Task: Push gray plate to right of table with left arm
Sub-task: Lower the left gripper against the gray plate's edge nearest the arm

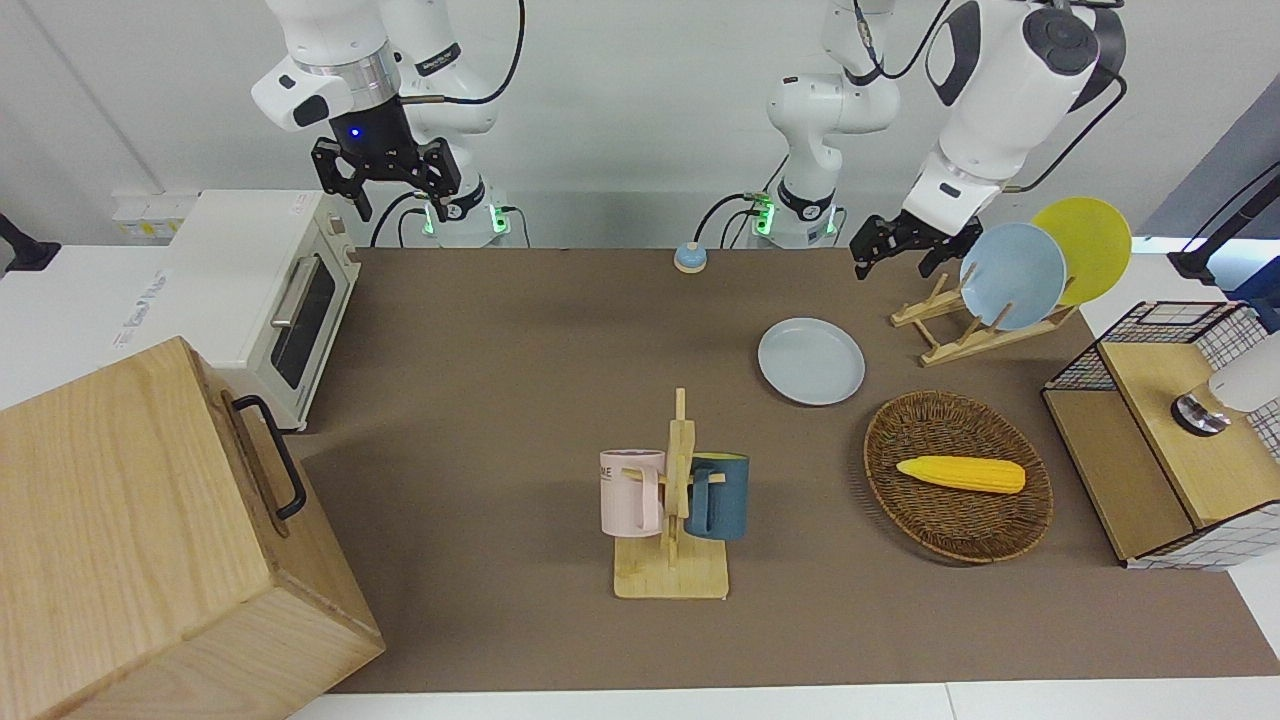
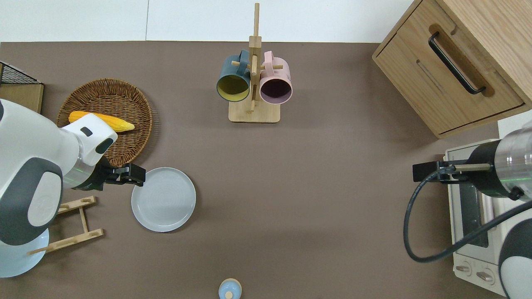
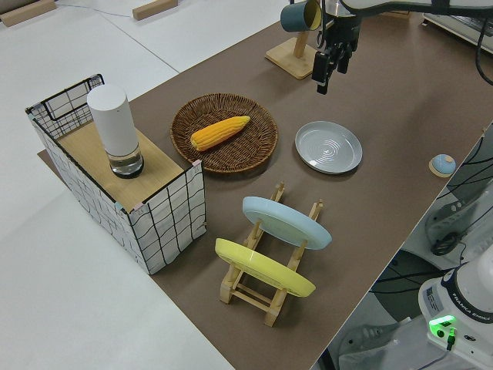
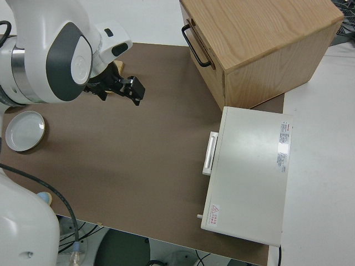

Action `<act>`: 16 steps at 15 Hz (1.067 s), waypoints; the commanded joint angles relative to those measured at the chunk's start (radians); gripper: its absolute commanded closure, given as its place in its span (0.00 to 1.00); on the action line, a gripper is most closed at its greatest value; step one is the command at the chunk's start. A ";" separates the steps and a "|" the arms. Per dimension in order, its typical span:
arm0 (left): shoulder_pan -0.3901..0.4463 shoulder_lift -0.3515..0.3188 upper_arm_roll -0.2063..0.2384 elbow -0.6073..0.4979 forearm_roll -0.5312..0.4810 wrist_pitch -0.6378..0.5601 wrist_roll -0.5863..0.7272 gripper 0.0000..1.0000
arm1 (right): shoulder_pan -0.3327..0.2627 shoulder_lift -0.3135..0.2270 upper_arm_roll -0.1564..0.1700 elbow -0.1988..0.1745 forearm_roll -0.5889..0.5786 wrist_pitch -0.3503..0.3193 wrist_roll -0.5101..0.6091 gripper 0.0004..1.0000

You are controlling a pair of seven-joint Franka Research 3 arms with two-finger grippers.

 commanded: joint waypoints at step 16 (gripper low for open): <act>0.048 -0.074 0.025 -0.562 0.045 0.573 0.028 0.06 | -0.024 -0.027 0.014 -0.027 0.021 0.000 0.010 0.00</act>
